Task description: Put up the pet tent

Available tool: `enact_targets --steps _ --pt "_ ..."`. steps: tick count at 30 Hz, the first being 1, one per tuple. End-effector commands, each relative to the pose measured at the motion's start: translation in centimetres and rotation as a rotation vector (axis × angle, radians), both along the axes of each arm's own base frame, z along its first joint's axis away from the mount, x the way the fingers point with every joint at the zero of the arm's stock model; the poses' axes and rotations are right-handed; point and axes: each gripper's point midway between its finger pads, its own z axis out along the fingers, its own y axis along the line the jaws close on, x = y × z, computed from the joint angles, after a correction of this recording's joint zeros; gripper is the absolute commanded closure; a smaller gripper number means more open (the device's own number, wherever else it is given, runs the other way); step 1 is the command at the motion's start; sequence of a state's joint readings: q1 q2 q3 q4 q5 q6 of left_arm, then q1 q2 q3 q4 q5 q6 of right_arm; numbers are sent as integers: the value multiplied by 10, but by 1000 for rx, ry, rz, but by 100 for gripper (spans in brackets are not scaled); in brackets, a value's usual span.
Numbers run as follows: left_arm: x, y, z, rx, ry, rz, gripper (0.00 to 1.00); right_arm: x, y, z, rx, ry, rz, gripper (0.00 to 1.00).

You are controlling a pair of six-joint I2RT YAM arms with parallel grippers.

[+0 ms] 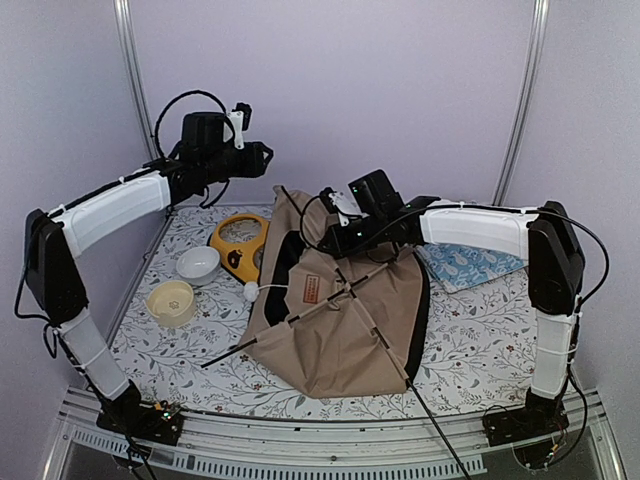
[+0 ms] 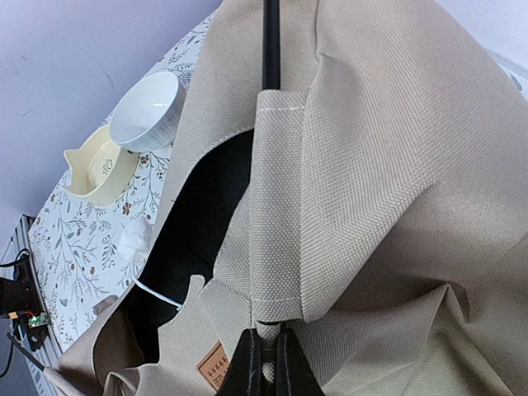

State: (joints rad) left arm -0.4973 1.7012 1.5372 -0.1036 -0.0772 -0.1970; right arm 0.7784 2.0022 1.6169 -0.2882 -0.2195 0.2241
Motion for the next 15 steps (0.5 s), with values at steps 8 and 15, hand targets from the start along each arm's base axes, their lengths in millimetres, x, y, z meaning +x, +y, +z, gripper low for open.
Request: enact_targets --steps 8,15 --pt "22 0 -73 -269 434 143 44 7 11 17 47 -51 6 100" --pt "35 -5 -101 -390 533 89 46 5 11 14 33 -57 7 100"
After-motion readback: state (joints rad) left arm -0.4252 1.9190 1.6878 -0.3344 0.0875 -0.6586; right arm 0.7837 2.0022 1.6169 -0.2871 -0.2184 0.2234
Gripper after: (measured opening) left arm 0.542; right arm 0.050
